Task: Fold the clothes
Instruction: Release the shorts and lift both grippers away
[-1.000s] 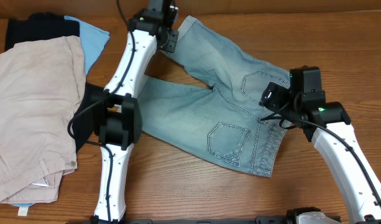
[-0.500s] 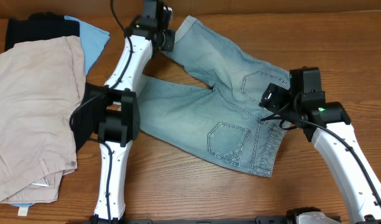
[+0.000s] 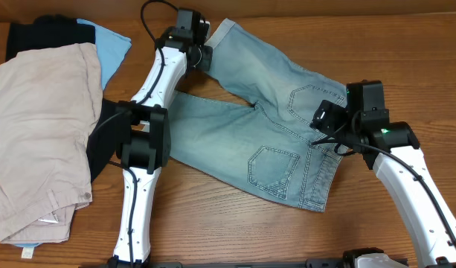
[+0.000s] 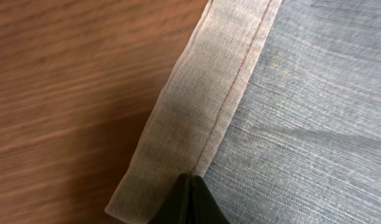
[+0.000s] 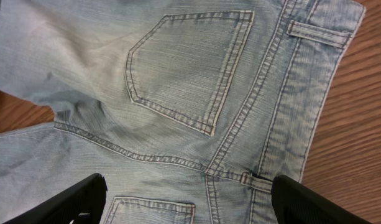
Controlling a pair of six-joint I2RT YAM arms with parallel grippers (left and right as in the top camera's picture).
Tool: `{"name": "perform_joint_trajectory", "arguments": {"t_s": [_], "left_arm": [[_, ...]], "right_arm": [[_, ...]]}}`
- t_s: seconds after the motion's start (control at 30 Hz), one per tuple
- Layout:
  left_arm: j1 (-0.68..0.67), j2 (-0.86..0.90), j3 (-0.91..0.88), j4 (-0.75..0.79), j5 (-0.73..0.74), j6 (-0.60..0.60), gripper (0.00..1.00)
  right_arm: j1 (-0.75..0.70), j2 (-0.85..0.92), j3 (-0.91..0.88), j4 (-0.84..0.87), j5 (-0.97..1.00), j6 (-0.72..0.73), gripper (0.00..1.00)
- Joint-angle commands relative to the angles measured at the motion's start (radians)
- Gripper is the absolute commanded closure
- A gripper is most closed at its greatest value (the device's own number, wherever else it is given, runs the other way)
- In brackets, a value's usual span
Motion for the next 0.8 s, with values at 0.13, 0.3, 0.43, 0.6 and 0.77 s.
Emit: {"name": "perform_joint_trajectory", "arguments": {"t_s": [0.13, 0.3, 0.43, 0.6, 0.77], "left_arm": [[0.024, 0.018, -0.01, -0.176, -0.378, -0.009, 0.96], [0.068, 0.018, -0.01, -0.269, -0.394, -0.01, 0.96], [0.083, 0.011, -0.002, -0.389, -0.373, -0.013, 0.96], [0.083, 0.011, 0.025, -0.555, -0.2, -0.008, 0.96], [0.084, 0.011, 0.026, -0.647, -0.103, -0.008, 0.85]], "right_arm": [[-0.006, -0.001, 0.007, 0.001, 0.017, 0.003, 0.12], [-0.006, 0.0, 0.007, 0.001, 0.017, 0.003, 0.12], [-0.006, 0.02, 0.007, 0.014, 0.022, -0.002, 0.11], [-0.006, 0.138, 0.007, 0.114, 0.029, -0.026, 0.09], [-0.037, 0.323, 0.007, 0.328, 0.032, -0.08, 0.06]]}}
